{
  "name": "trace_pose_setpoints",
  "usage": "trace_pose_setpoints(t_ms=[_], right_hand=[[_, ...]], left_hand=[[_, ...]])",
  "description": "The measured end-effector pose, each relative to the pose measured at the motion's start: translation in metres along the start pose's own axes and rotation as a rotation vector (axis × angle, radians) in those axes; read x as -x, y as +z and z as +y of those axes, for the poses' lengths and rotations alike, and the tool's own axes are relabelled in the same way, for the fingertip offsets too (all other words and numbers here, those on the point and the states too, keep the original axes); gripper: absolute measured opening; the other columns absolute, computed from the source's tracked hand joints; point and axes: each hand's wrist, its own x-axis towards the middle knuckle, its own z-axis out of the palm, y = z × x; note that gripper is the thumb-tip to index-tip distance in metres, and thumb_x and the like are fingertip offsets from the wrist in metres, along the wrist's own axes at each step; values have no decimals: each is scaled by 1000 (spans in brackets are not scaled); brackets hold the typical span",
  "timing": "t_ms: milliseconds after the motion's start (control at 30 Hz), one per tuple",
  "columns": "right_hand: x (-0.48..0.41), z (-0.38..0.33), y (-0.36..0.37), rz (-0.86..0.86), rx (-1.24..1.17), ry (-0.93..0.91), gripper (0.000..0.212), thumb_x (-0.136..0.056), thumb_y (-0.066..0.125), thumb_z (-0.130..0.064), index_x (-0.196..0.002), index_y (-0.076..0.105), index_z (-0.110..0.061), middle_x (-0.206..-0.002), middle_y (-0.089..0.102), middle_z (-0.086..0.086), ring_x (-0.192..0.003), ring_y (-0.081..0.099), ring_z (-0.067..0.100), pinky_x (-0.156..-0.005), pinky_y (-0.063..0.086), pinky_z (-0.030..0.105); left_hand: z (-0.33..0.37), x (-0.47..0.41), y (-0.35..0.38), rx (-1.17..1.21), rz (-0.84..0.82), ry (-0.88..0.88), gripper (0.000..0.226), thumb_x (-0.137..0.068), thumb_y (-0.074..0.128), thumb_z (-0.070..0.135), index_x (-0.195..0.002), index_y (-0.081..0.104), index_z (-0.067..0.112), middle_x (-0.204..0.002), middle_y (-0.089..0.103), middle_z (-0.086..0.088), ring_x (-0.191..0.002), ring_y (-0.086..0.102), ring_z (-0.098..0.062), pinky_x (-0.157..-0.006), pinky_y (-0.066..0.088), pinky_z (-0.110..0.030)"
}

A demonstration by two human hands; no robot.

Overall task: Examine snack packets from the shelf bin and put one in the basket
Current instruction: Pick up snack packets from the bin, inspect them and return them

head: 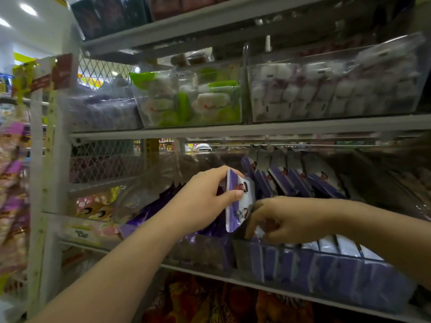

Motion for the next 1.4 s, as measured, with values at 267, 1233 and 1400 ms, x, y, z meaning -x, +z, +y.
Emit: trace_pose_setpoints(t_ms=[267,1233,1400], right_hand=[[1,3,-3,-34,99,3,25,-91,61,-35,-114,58,-45,-104,58,-13,-85,57,5,-75,54,26],[0,9,6,504,-17,46,18,-98,50,-30,-85,48,-43,-78,55,-13,-72,52,-11,-61,42,11],[13,3,-6,757,-386,25,11,-100,45,-20,-94,55,-17,-88,65,18,-66,62,24,-62,55,43]], left_hand=[[-15,-16,11,3,-81,54,16,-94,59,35,-110,58,32,-95,64,18,-88,59,5,-78,49,-17],[-8,3,29,-694,-451,137,35,-104,31,40,-131,53,38,-139,34,5,-140,19,-29,-119,6,-54],[-5,12,30,-570,-345,114,33,-104,34,42,-129,56,42,-146,36,15,-147,6,-20,-120,3,-54]])
